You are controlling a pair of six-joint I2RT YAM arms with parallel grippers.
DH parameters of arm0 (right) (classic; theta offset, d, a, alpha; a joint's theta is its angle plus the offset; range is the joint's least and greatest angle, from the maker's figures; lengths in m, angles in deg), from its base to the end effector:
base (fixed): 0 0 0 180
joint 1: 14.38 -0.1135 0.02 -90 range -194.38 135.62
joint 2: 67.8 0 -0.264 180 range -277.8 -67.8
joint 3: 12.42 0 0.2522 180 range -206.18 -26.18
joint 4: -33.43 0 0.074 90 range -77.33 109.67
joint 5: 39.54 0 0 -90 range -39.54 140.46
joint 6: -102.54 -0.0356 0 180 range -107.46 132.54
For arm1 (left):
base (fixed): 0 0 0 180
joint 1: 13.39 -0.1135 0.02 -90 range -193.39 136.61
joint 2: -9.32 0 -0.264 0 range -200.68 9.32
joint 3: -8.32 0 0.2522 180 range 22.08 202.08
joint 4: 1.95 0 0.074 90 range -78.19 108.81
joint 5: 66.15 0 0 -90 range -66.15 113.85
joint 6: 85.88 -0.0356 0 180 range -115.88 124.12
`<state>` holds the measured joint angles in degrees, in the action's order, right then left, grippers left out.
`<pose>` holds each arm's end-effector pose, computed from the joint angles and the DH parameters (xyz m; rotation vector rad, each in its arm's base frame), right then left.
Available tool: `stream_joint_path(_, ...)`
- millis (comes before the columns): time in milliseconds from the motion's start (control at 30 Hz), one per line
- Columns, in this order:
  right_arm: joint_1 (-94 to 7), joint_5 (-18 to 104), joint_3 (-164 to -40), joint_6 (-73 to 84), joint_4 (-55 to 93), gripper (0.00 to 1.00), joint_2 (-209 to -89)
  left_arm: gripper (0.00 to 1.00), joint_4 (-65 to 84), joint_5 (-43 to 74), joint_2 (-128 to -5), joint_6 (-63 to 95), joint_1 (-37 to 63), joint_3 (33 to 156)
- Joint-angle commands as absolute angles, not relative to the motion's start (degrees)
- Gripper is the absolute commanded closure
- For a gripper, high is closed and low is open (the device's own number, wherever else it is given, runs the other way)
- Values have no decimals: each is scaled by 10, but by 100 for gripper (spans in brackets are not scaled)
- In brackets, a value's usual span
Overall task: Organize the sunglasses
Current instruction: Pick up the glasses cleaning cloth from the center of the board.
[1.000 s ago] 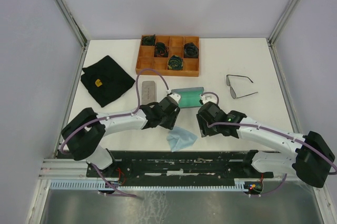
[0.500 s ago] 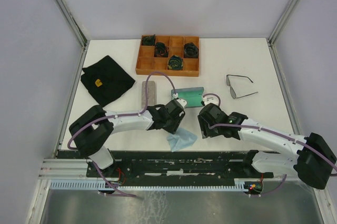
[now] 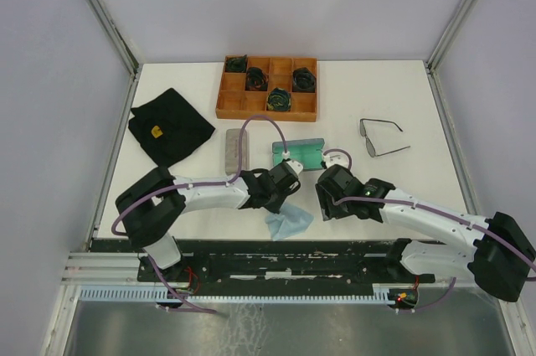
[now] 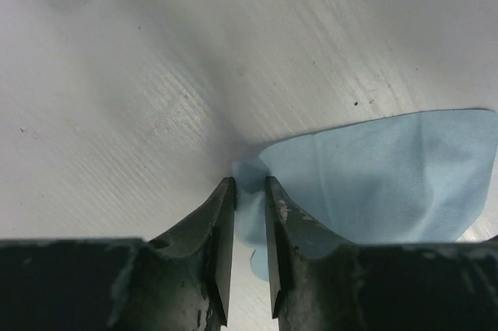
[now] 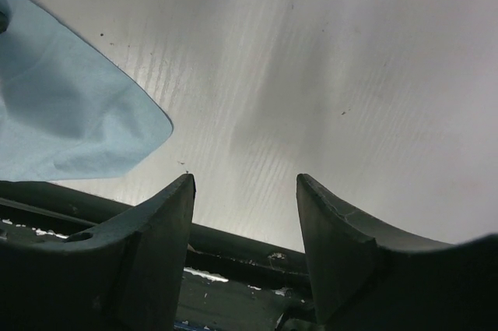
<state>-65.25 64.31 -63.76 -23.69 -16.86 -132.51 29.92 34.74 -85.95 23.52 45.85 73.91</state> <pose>0.1333 0.1503 0.1966 -0.2618 2.6269 0.1931 0.1670 -0.2675 0.1557 0.8365 2.4949 -0.2286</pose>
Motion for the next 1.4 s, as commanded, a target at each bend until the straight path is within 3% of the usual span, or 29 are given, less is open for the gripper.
stream_joint_path(0,-650,659,-643,-241,-172,36,-1309,78,301,325,-885,248,465,714)
stream_joint_path(133,-649,658,-641,-244,-174,36,-1309,94,291,340,-883,260,465,707)
stream_joint_path(200,-649,655,-639,-248,-170,36,-1308,97,288,349,-881,270,463,706)
stream_joint_path(733,-686,615,-732,-279,-87,38,-1462,97,258,378,-793,421,454,590)
stream_joint_path(1367,-729,653,-788,-305,-100,44,-1590,97,254,378,-752,425,453,555)
